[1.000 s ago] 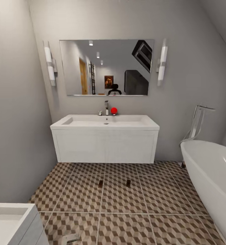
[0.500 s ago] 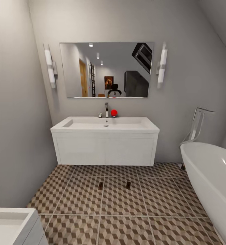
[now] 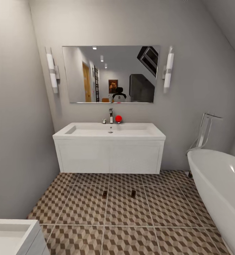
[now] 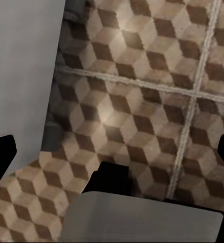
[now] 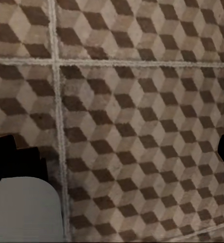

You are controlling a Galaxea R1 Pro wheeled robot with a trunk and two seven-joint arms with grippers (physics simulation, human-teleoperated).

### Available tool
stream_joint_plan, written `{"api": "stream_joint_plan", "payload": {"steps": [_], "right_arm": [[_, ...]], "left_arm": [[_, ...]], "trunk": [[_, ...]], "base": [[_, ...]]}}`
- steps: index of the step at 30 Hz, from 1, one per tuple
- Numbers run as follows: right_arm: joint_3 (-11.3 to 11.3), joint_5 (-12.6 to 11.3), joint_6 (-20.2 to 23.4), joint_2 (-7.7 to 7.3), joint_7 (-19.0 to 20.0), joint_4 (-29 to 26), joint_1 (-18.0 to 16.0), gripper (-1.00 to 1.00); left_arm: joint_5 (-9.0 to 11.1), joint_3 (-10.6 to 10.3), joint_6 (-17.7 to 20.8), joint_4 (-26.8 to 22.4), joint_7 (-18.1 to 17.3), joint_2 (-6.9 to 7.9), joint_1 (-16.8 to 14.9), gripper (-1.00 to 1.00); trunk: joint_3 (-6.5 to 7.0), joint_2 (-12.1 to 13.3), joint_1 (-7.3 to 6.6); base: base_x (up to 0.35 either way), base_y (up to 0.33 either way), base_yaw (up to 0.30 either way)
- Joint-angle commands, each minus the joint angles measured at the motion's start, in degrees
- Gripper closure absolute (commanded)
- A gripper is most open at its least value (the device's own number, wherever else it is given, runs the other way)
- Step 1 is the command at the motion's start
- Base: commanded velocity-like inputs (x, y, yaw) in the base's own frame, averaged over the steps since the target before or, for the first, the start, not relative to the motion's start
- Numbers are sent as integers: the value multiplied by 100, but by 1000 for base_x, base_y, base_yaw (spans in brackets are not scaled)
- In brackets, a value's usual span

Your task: Take the four mousetraps from the cabinet in the bathroom and place them on the bathroom floor. Make sure all four end up on the same floor surface, and ensure that at least two of them are either under or directly next to the same bathroom sink.

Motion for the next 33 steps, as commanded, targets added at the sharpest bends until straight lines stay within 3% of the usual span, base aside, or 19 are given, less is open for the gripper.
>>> {"api": "stream_joint_plan", "payload": {"steps": [1,8,22,33], "right_arm": [[20,6,-30,6,1,19,38,-100],[17,5,-24,58,50,21,248,-100],[9,3,-23,70,76,22,358,-100],[8,5,-30,62,122,15,377,-100]], "left_arm": [[-61,46,-16,5,22,-3,29,-100],[-62,48,-18,5,20,-8,208,-100],[-63,51,-24,5,16,-26,301,-100],[-63,51,-19,5,-58,-28,307,-100]], "trunk": [[-6,-3,-1],[-6,-3,-1],[-6,-3,-1],[-6,-3,-1]], "base": [[0,0,0],[0,0,0],[0,0,7],[0,0,194]]}}
